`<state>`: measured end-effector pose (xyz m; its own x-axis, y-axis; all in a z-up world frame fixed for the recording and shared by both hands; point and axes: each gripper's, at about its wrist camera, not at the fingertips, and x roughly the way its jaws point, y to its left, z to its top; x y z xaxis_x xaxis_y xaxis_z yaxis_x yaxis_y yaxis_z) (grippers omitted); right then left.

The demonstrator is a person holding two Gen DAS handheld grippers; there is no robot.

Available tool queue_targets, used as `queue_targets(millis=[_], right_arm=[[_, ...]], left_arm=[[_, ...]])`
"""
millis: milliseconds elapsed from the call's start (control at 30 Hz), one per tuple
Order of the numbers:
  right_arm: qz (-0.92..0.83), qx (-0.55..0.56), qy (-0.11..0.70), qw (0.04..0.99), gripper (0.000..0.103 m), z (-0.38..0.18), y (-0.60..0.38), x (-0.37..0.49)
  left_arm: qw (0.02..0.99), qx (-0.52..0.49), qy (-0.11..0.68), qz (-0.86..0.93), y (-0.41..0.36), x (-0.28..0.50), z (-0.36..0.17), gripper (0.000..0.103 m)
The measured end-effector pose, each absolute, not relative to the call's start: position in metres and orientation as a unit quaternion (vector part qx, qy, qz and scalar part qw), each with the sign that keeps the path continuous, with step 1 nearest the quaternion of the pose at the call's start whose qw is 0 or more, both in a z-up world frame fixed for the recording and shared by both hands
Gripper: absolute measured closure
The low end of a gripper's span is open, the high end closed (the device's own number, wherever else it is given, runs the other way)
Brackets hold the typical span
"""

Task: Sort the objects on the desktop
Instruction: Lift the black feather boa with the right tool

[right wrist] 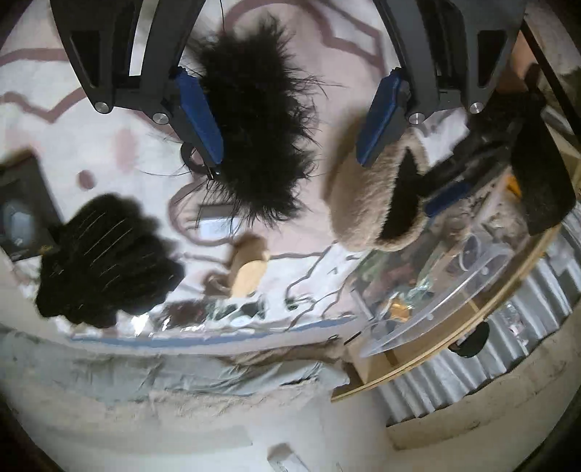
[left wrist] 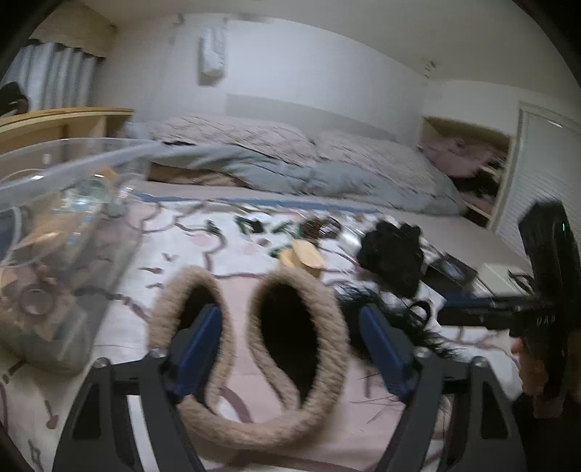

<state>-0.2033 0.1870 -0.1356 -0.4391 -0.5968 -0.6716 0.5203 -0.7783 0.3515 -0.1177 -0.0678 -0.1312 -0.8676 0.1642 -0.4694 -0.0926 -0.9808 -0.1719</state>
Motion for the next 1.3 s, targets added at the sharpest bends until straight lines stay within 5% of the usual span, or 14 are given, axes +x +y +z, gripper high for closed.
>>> queue_targets(millis=[400, 500, 700, 1300], right_arm=[[-0.856, 0.429, -0.193, 0.216, 0.028, -0.15, 0.253, -0.236], [-0.817, 0.474, -0.267, 0.19, 0.044, -0.177, 0.272, -0.249], [-0.751, 0.537, -0.325, 0.205, 0.047, -0.213, 0.262, -0.265], [-0.794, 0.484, -0.089, 0.358, 0.052, -0.16, 0.185, -0.205]], left_arm=[[-0.004, -0.254, -0.117, 0.96, -0.107, -0.121, -0.129, 0.02], [-0.022, -0.269, -0.118, 0.956, -0.113, -0.123, -0.134, 0.02], [-0.042, -0.296, -0.133, 0.945, -0.124, -0.129, -0.142, 0.02], [-0.04, -0.312, -0.137, 0.939, -0.123, -0.134, -0.147, 0.02]])
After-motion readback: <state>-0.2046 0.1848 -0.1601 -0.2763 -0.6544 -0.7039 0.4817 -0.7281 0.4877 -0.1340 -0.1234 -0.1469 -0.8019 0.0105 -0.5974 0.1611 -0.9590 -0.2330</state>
